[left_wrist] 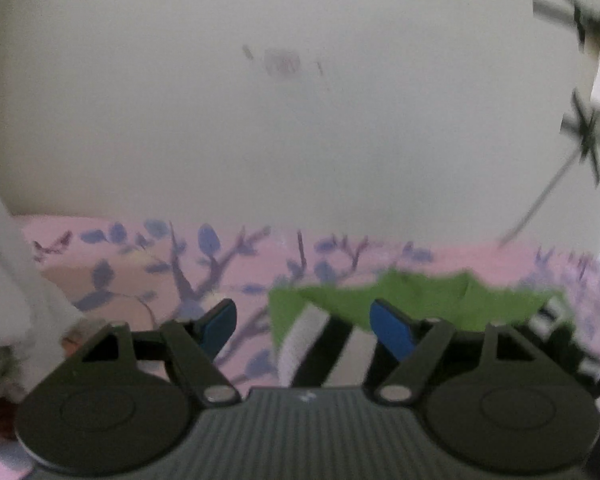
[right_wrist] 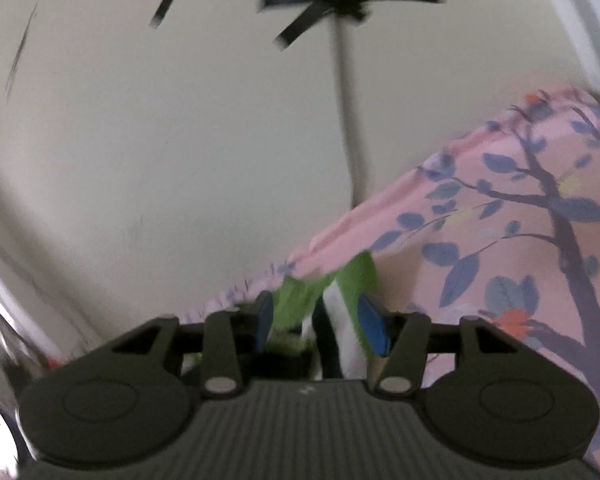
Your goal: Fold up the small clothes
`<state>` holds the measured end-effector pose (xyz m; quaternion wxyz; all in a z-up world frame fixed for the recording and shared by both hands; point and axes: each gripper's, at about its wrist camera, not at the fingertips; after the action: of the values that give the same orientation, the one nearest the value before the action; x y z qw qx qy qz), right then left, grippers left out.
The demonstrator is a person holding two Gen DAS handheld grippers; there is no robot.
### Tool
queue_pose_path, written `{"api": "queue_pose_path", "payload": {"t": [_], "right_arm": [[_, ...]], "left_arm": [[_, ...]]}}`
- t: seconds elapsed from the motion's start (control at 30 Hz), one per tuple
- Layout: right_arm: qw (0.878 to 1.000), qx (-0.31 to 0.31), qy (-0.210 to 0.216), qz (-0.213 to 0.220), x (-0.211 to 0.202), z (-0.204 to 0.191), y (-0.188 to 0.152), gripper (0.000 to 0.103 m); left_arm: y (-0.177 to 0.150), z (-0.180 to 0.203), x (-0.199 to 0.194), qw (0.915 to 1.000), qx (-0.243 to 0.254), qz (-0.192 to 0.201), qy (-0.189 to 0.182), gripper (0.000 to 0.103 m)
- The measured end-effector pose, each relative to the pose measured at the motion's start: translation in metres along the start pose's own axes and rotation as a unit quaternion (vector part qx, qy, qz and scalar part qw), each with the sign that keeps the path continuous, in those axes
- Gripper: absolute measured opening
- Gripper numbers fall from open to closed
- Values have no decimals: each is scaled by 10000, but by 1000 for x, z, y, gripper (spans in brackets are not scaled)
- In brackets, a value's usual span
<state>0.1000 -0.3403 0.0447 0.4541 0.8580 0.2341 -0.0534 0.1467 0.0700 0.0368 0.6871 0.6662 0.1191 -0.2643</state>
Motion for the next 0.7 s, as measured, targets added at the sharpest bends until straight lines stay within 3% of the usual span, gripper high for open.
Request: {"api": "queue_pose_path", "payload": {"t": [0.17, 0.27, 0.33, 0.37, 0.4, 0.43, 0.5, 0.6, 0.7], "right_arm": [[9971, -596, 108, -451, 40, -35, -6, 57], [9945, -620, -53, -843, 69, -48, -7, 58], [9923, -613, -228, -1053, 83, -55, -9, 47], [9903, -645, -376, -1176, 91, -58, -11, 26], [9887, -688, -474, -1243, 97, -59, -12, 13], [9882, -734, -551, -1224, 99, -62, -13, 11], [9912, -724, -476, -998, 96, -70, -6, 8], [9977, -663, 161, -49, 65, -93, 22, 7], [9903, -1026, 534, 776, 25, -108, 31, 7]], "left_arm": [[-23, -1, 19, 9996, -117, -226, -91, 75], [-26, 0, 26, 9995, -226, -234, -51, 72], [-23, 1, 25, 9996, -239, -137, -37, 67], [-23, 1, 25, 9997, -233, -100, 5, 61], [-22, 1, 23, 9997, -228, -95, 69, 38], [-22, 0, 23, 9996, -209, -129, 132, 14], [-22, -5, 23, 9994, -306, -105, 120, 11], [-19, -19, 9, 9977, -656, 167, 13, 9], [-17, -33, -7, 9940, -987, 472, 22, 9]]}}
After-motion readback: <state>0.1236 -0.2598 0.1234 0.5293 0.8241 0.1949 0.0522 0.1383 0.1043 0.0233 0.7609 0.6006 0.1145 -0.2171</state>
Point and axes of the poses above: each gripper's, at about its wrist camera, not at the fingertips, and x roughly the way its jaws point, z to its right, y to its top, and after that the axes turned 2 degrees about x, right-handed
